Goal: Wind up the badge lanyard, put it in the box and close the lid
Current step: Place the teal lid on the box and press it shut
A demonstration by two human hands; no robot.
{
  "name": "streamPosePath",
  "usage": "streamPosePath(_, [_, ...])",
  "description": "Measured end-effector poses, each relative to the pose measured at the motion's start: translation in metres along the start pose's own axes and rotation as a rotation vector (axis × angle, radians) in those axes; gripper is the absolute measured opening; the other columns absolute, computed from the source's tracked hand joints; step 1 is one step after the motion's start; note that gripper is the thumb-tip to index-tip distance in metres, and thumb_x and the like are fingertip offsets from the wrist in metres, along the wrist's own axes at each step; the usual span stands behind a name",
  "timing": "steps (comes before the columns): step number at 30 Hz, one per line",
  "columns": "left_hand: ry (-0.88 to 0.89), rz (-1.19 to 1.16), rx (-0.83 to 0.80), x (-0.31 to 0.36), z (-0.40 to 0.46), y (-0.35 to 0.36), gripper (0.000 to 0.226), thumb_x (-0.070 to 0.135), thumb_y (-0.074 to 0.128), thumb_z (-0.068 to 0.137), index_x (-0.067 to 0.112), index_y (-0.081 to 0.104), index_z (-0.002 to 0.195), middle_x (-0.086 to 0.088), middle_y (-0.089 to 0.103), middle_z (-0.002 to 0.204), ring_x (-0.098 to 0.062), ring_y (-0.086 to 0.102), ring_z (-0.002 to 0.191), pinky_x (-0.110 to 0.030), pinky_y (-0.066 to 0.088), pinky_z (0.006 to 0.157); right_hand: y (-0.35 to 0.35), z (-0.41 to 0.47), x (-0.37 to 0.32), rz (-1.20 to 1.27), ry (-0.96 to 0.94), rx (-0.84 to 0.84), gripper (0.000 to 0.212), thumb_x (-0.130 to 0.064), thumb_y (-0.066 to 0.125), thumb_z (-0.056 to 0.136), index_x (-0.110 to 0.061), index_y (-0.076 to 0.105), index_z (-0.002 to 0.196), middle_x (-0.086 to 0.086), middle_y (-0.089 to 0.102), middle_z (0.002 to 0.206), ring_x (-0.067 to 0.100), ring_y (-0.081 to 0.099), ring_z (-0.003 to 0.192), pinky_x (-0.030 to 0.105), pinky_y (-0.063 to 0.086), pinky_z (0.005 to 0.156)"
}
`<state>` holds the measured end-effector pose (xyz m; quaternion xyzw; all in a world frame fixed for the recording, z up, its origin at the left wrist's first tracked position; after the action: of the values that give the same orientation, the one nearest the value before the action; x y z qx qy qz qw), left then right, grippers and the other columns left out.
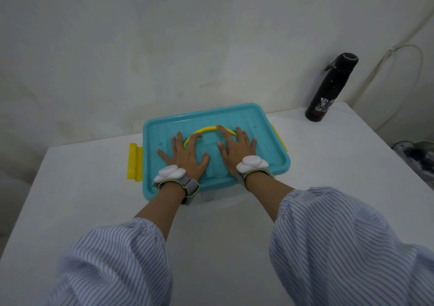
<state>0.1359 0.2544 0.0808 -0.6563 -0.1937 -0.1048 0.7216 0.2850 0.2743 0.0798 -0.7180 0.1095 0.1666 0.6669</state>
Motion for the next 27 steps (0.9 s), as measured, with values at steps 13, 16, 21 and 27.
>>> streamPosePath(13, [0.039,0.187,-0.083,0.005,0.004,0.01,0.062,0.053,0.032,0.092,0.041,0.006,0.147,-0.007,0.002,0.16,-0.029,0.0,0.147,-0.066,-0.007,0.11,0.004,0.002,0.002,-0.09,0.013,-0.037,0.054,-0.046,0.019,0.101,-0.036,0.001,0.15,0.013,0.003,0.16,0.032,0.004,0.148,0.055,0.0,0.118])
streamPosePath(16, [0.038,0.217,-0.125,0.011,0.005,0.015,0.057,0.051,0.028,0.094,0.038,0.011,0.147,-0.006,0.0,0.16,-0.032,-0.004,0.147,-0.065,-0.008,0.111,0.003,0.003,0.004,-0.078,0.02,-0.039,0.052,-0.042,0.018,0.102,-0.033,0.003,0.151,0.014,0.002,0.16,0.032,0.004,0.148,0.053,0.001,0.119])
streamPosePath(21, [0.085,0.202,-0.103,0.037,0.009,0.022,0.054,0.047,0.028,0.096,0.038,0.013,0.147,-0.005,0.0,0.16,-0.028,-0.007,0.147,-0.065,-0.009,0.11,-0.008,0.004,0.011,-0.077,0.036,-0.015,0.052,-0.042,0.02,0.102,-0.032,0.005,0.151,0.014,0.001,0.16,0.032,0.003,0.148,0.052,0.001,0.119])
streamPosePath(27, [0.162,0.167,-0.115,0.07,0.01,0.03,0.055,0.047,0.025,0.096,0.039,0.008,0.148,-0.002,-0.001,0.16,-0.025,-0.007,0.147,-0.065,-0.009,0.11,-0.028,0.005,0.045,-0.12,0.101,0.015,0.054,-0.044,0.02,0.101,-0.032,0.003,0.151,0.013,0.001,0.16,0.034,0.003,0.148,0.052,0.001,0.119])
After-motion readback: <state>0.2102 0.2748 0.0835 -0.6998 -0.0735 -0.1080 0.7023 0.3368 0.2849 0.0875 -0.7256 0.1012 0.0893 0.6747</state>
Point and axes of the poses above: each hand's wrist, its own z-axis towards the middle knuckle, its own y-axis out of the palm, x = y × z, the point moved 10 cm from there along z, towards the middle knuckle
